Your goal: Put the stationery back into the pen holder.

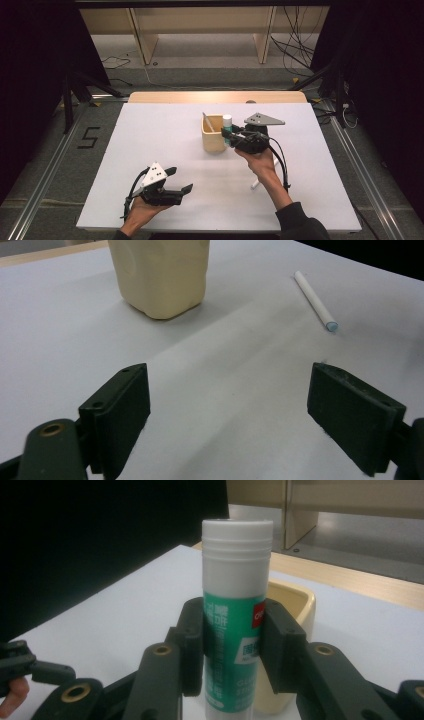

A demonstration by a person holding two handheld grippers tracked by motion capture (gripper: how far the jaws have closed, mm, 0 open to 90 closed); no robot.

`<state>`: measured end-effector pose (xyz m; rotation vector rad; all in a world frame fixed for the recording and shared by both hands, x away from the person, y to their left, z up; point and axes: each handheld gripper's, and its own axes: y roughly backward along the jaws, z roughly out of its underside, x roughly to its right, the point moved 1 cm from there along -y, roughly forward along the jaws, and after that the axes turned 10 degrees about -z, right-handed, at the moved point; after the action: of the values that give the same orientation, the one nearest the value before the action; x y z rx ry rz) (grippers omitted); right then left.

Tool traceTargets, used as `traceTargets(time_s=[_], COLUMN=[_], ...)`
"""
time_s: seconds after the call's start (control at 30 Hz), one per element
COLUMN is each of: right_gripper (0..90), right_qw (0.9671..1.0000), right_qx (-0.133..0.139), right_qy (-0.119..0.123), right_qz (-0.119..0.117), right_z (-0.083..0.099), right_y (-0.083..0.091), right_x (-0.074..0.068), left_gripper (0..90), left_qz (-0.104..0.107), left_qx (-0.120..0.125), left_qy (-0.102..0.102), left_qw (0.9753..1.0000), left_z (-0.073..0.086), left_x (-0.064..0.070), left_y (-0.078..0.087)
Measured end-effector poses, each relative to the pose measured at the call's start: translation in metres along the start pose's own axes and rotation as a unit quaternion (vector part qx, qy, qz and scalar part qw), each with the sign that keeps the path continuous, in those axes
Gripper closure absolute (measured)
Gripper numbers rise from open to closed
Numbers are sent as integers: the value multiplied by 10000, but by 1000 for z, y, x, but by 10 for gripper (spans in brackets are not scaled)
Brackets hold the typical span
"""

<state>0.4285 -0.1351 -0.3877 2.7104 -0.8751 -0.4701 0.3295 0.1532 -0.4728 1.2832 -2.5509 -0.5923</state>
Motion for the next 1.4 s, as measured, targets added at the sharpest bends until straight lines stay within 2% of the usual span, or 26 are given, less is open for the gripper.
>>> traceTargets(time_s=[0.4, 0.93, 1.23, 1.4], right_gripper=[656, 656, 656, 655], right_qw=[9999, 9996, 9993, 9990], right_qx=[56, -7, -91, -184], right_qy=[-31, -107, -151, -160], right_qz=[125, 278, 323, 366], right_z=[-22, -39, -39, -36], right_y=[-17, -45, -59, -65], right_x=[6, 14, 17, 18], left_gripper=[162, 160, 160, 160], left_qz=[-117, -186, -298, -286], left_qx=[114, 140, 155, 156], left_qy=[161, 174, 37, 44], left_qw=[9997, 9996, 9994, 9995], left_z=[8, 12, 14, 14], left_x=[-5, -4, -4, -4], left_y=[5, 8, 9, 9])
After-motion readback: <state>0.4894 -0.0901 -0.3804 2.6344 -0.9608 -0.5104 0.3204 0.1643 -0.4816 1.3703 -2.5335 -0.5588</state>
